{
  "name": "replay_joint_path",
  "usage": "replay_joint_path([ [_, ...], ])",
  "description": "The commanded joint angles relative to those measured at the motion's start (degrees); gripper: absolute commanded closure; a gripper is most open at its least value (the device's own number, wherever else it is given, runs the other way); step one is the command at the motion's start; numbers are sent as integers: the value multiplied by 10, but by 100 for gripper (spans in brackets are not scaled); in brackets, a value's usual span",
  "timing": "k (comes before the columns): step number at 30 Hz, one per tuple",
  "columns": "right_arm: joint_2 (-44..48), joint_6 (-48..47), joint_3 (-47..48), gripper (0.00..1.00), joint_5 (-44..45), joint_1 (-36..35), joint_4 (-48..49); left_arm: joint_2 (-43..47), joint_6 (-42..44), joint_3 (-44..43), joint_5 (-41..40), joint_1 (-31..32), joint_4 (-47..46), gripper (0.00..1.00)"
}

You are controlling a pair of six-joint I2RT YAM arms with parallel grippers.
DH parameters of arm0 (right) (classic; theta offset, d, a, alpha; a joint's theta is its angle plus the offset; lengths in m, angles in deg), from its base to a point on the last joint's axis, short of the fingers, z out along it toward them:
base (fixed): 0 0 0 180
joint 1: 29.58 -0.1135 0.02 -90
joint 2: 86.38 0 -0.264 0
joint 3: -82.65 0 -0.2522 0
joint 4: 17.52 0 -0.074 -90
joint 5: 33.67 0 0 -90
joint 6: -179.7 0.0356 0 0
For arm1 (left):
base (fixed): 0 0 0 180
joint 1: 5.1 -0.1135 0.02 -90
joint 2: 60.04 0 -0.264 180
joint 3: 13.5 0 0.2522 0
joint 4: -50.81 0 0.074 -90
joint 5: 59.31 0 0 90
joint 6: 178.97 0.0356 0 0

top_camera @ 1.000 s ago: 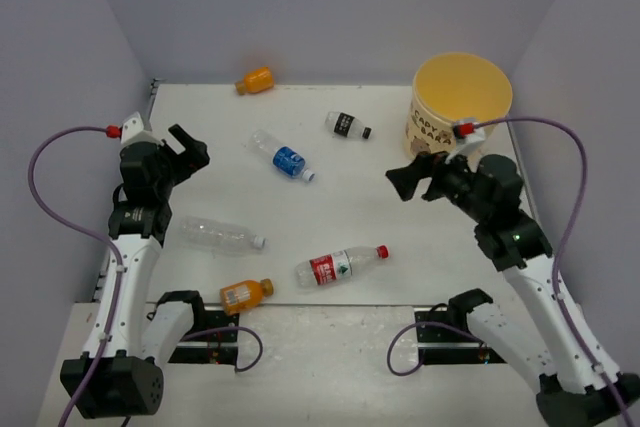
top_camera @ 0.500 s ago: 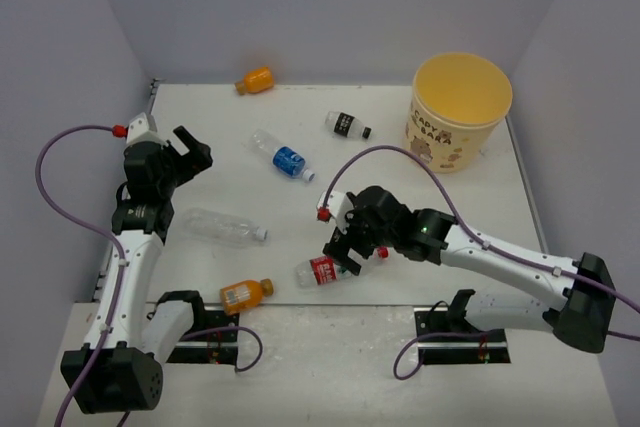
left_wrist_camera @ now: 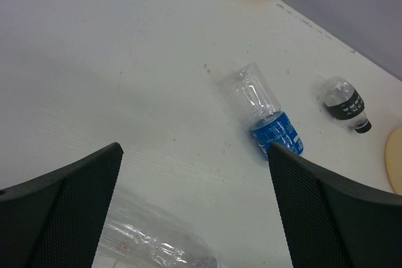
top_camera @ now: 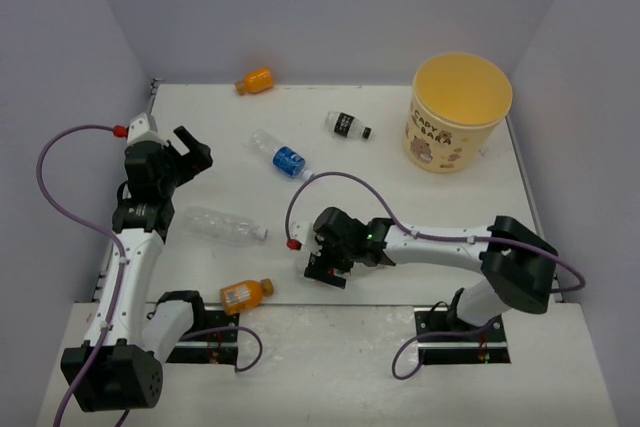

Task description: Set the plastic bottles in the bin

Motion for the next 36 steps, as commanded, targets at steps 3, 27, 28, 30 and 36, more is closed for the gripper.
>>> replay_joint_path([
  [3,-73,-8,18,5,41,-9,18,1,3,-4,-19,1,-9,0],
  [27,210,57,42,94,108,261,406,22,2,6,80,1,-12,0],
  [28,216,64,49,91,106,292,430,24,-1,10,84,1,-13,0],
  [30,218,58,71,91,145,324,501,27,-4,16,91,1,-13,0],
  [36,125,104,183,90,226,454,552,37,-9,39,150,2,-11,0],
])
